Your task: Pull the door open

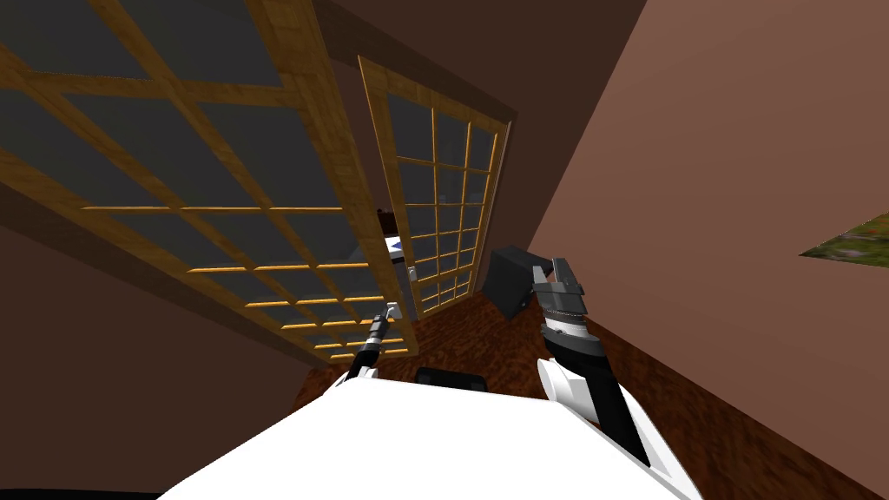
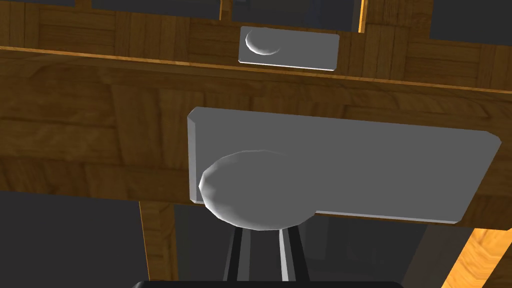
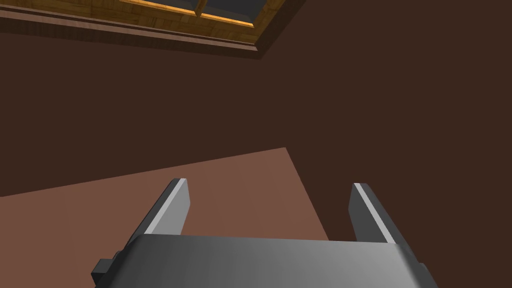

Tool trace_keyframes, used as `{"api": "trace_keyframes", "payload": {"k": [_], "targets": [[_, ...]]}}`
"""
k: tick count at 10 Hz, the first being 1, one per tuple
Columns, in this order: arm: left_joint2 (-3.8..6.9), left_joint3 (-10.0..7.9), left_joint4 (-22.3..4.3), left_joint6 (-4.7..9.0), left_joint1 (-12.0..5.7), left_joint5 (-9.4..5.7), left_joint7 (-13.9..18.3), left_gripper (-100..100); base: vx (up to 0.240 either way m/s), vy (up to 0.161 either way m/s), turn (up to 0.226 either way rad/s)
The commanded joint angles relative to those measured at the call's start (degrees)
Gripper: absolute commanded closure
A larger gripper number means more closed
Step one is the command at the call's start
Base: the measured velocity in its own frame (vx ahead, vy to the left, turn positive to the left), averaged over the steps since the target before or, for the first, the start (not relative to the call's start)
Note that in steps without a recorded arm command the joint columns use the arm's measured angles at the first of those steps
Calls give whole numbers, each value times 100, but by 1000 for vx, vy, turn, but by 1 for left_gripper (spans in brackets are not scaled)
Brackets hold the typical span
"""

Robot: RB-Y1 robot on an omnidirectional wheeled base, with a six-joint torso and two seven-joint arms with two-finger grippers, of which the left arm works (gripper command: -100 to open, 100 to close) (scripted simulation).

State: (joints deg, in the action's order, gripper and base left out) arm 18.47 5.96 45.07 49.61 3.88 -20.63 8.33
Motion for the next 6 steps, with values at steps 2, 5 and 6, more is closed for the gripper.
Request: {"api": "trace_keyframes", "payload": {"k": [2,5,6], "targets": [[-64,225,-209,230,-223,-83,449,100,-22,7,-27],[-43,292,-211,238,-230,-175,748,100,-17,3,-15],[-22,359,-212,245,-236,-266,902,100,-24,13,-33]]}}
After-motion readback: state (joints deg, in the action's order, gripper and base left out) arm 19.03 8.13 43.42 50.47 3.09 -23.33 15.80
